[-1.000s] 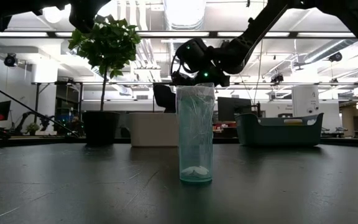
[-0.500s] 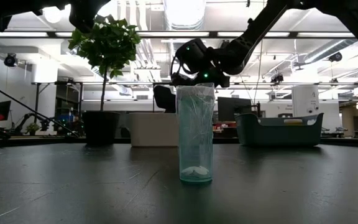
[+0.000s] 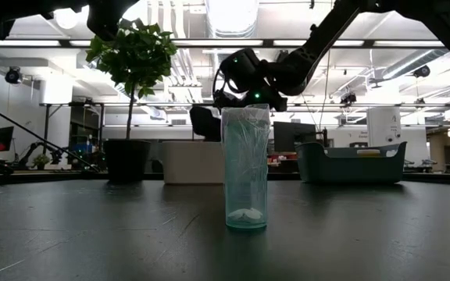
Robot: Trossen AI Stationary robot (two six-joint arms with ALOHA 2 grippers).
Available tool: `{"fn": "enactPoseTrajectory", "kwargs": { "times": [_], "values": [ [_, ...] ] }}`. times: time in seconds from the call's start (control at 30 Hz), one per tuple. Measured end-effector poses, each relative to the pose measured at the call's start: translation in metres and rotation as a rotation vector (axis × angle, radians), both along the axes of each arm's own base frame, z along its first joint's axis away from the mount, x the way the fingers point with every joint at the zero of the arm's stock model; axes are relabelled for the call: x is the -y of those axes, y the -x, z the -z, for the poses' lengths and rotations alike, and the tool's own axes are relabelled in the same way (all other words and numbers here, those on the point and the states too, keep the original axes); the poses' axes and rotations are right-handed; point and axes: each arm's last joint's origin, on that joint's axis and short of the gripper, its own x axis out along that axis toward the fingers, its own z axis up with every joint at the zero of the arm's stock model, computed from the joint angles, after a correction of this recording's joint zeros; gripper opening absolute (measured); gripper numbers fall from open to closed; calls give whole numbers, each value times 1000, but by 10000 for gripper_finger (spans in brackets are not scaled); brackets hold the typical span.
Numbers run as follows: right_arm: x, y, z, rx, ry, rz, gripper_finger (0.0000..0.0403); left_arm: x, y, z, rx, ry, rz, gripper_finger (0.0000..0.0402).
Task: Pick and place medicine bottles into bin by pill shape (circle, oval)
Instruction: Put the blue tablet bottle into the white bin
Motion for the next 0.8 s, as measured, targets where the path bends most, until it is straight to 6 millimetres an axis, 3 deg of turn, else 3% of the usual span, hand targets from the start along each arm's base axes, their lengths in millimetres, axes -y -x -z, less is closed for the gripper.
{"fn": "enactPoseTrajectory", "kwargs": {
  "times": [0.53,0.8],
  "values": [
    [0,1,4,-43,13,-10,117,0,0,0,-1,0,0,302],
    [0,1,4,-43,16,-5,159,0,0,0,0,0,0,302]
  ]
}}
